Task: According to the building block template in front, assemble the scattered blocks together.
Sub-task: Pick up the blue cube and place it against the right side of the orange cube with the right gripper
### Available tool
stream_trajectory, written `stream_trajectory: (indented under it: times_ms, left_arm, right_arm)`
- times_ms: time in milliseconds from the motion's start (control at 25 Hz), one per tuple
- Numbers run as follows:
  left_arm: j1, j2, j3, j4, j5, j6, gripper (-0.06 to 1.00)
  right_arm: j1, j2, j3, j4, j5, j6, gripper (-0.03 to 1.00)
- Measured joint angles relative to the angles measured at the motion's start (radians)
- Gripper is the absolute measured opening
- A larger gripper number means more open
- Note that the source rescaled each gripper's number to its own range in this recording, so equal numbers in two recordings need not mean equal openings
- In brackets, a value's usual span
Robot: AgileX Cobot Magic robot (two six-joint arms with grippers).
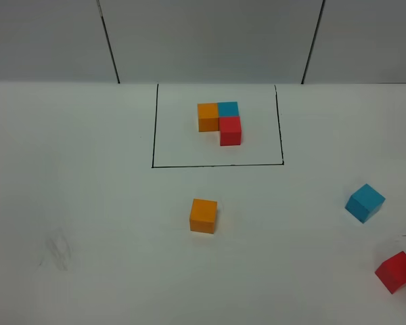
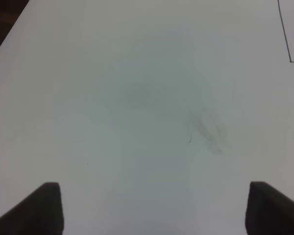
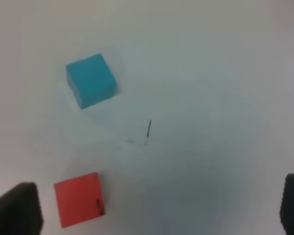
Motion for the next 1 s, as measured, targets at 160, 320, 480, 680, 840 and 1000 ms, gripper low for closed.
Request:
stream_trajectory:
  times_ms: [160, 320, 480, 680, 840, 1000]
  left_arm:
    - [0.000, 0.000, 0.000, 0.000, 0.000, 0.000, 0.65]
    - [0.000, 0.000, 0.000, 0.000, 0.000, 0.000, 0.65]
    - [0.000, 0.000, 0.001, 0.000, 0.000, 0.000, 0.65]
    - [0.000, 0.000, 0.001, 0.000, 0.000, 0.000, 0.65]
    - [0.000, 0.000, 0.001, 0.000, 0.000, 0.000, 0.65]
    - [0.000, 0.000, 0.001, 0.000, 0.000, 0.000, 0.65]
  right_arm:
    - [0.024, 0.237, -0.101, -0.009, -0.020, -0.173, 1.00]
    - [0.034, 0.432, -0.228, 0.006, 0.003, -0.292, 1.00]
    - [0.034, 0.576, -0.354, 0.018, 0.062, -0.326, 1.00]
    - [0.018, 0.697, -0.450, 0.088, 0.138, -0.371, 1.00]
    - [-0.002, 0.755, -0.451, 0.113, 0.144, -0.393, 0.99]
    - [-0.002, 0.806, -0.453, 0.116, 0.108, -0.415, 0.98]
